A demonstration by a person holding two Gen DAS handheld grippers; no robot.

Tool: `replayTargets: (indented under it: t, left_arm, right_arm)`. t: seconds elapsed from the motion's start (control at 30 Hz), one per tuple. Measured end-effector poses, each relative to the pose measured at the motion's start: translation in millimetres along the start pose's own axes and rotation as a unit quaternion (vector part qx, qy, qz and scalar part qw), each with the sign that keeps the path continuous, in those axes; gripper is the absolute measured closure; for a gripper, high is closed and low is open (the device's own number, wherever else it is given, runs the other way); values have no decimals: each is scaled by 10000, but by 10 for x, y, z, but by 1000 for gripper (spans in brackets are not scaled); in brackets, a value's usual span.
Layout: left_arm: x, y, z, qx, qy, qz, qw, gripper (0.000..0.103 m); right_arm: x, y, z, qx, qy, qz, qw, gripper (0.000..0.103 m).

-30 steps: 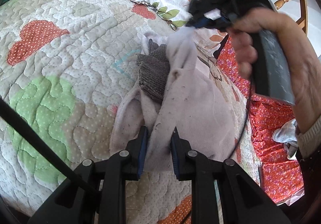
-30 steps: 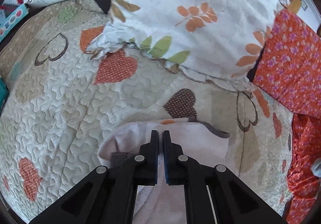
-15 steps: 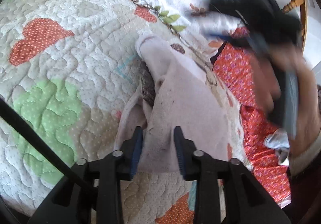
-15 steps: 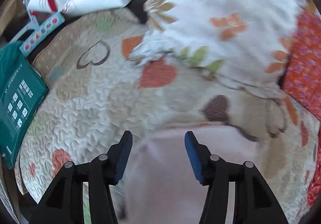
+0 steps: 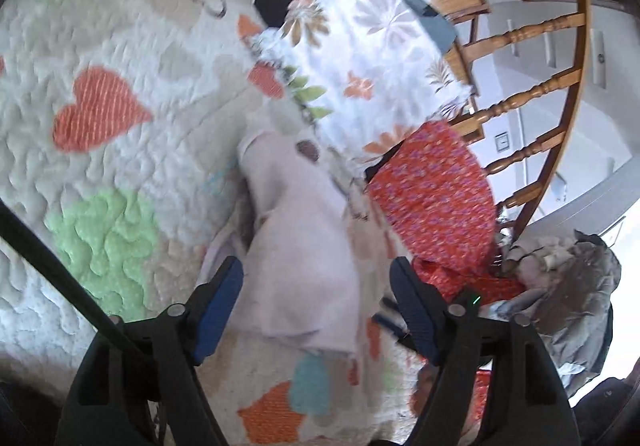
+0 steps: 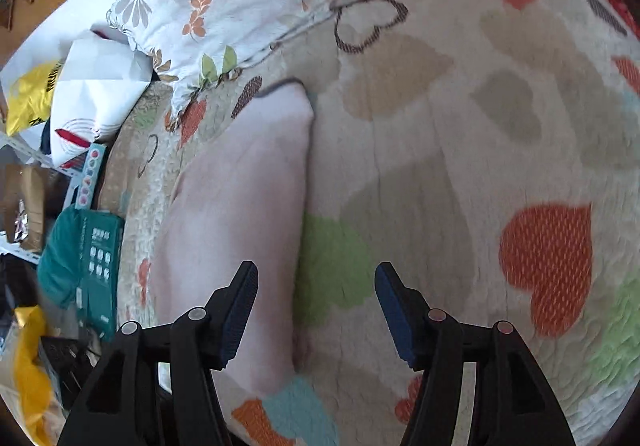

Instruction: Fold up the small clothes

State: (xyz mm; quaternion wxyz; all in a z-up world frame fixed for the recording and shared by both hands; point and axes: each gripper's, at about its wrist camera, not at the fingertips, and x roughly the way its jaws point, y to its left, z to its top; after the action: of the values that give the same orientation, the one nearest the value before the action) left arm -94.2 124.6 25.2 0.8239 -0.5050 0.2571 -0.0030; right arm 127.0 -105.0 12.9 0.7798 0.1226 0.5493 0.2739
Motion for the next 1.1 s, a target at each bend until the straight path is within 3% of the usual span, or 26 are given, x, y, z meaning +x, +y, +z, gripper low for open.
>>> replayTargets:
  t: [0.03,0.1,0.17,0.23,0.3,0.43,0.57,0.63,0.7,0.73,0.8,0.87,0.93,1.1]
  left_arm:
    - [-41,-23,49,10,-42,40,10000,26]
    - [-130,-70,195,132,-203,304,9992,25]
    - [-144,-102,330,374,-373,908,9945,21]
    - [15,-98,410,640,-194,1443,9873,18]
    - [271,-46,424,697,223,1551,9852,18]
    - [893,70,329,652,1044,1295,9839,18]
    - [1340,119,316,926,1425,1317,9766,18]
    - [1532,232,306,793,1661,1329,9739,18]
    - [1573,224,285,763,1559,1301,9762,18]
    - [1612,167,255,770,1645,1258,9753,20]
    - [1657,103,192,638,1798,1120,9752,40]
    - [1677,-55,105,821,1749,1321,9722,49]
    - [1674,-200,64,899,1755,1297,9717,63]
    - [1718,-712,-131,1078,1965,653,9724,71]
  right_arm:
    - [-2,-9,-42,-99,12,-45,9999,37]
    - [-27,0,-127,-596,-34,-547,9967,37]
    - [-42,7,-171,-1103,-171,-1181,9867,37]
    - [-58,-33,-176,-1357,-236,-1381,9808,37]
    - [-39,-88,-141,-1157,-231,-963,9883,37]
    - [158,-112,-83,-696,-208,74,9973,36]
    - [528,-35,-25,-408,-75,579,9975,36]
    - [636,-9,27,-287,-212,804,9961,34]
    - [686,8,85,-166,-356,931,9949,35]
    - [753,-8,135,35,-356,1099,9933,37]
    - [833,-13,191,288,-277,1409,9892,60]
    - [907,-2,238,535,-79,1735,9834,72]
    - [788,5,288,555,-128,1962,9789,76]
    - [57,-108,301,274,-744,1884,9789,78]
